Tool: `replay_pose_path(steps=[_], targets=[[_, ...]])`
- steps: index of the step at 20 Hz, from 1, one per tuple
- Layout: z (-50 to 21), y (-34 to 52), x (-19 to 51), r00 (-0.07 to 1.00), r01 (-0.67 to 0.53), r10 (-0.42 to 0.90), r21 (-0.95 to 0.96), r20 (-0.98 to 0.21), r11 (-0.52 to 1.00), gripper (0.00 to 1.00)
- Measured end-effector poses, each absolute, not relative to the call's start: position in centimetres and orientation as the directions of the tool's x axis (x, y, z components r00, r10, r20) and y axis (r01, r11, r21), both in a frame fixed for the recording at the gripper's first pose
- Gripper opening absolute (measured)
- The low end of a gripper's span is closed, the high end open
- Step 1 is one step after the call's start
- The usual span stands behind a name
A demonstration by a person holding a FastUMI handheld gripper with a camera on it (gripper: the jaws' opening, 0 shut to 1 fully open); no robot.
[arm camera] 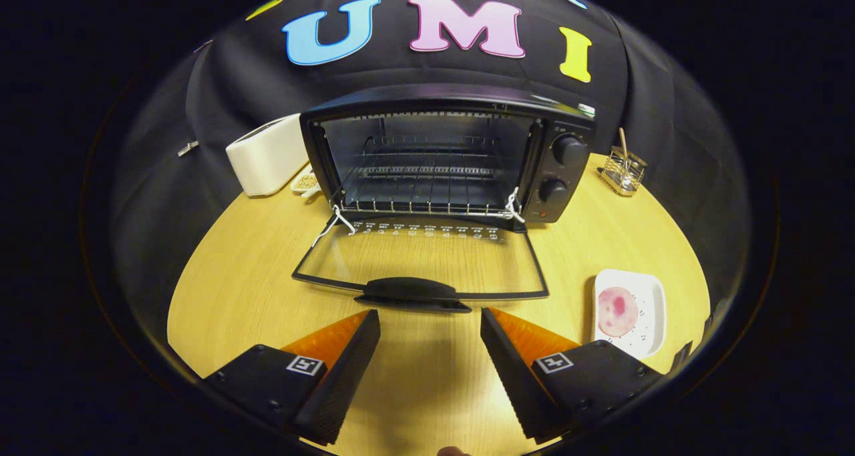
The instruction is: Open the toaster oven, put the food inside, and close the toaster oven door.
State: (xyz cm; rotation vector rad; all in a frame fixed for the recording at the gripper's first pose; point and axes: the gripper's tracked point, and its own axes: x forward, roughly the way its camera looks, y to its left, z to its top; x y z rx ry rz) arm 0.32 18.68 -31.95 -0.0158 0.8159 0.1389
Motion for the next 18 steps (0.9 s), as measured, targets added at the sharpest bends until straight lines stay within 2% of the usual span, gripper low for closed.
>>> replay_pose_path(steps=[8, 12, 18], targets=[[-26.3, 8.9, -2.0, 0.679, -0.182, 0.139, 0.018, -0.721, 0.983, 0.99], [-25.4, 1.9, -1.9, 0.661, -0.106, 0.075, 0.006, -0.747, 0.994, 0.99], [-27.0, -7.0, -0.9, 0.577, 0.061, -0.020, 0.019, -0.817, 0.998, 0.99]])
